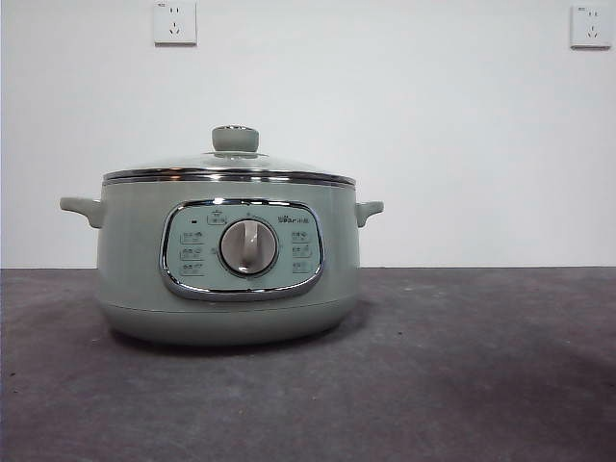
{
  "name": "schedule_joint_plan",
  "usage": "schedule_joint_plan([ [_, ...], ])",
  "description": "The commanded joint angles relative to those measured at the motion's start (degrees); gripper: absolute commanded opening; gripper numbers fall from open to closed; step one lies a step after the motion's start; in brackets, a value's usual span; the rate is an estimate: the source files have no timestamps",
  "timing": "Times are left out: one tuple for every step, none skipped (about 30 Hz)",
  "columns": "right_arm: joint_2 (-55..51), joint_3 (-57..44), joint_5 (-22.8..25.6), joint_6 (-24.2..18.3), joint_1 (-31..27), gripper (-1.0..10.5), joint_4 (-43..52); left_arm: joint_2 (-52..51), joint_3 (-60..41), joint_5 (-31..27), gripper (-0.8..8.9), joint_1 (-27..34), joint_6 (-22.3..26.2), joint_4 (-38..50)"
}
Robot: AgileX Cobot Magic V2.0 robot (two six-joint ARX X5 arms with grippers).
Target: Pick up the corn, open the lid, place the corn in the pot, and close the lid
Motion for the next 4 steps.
schedule_joint_plan([
  [-0.09,-0.61,-0.15,0.46,0.0,0.0,0.33,0.0,-0.55,-0.15,-0.01,-0.17,0.28,0.48],
  [-0.09,-0.61,-0.15,0.48,0.0,0.0,0.33,0.0,-0.55,-0.15,0.0,-0.17,0.31,0.48],
  [-0.09,-0.61,-0.15,0.48,0.0,0.0,0.33,0.0,-0.55,-0.15,-0.01,-0.17,0.31,0.48],
  [-0.09,-0.61,-0.15,0.46,0.0,0.0,0.33,0.0,-0.57,-0.15,-0.01,-0.17,0.31,0.48],
])
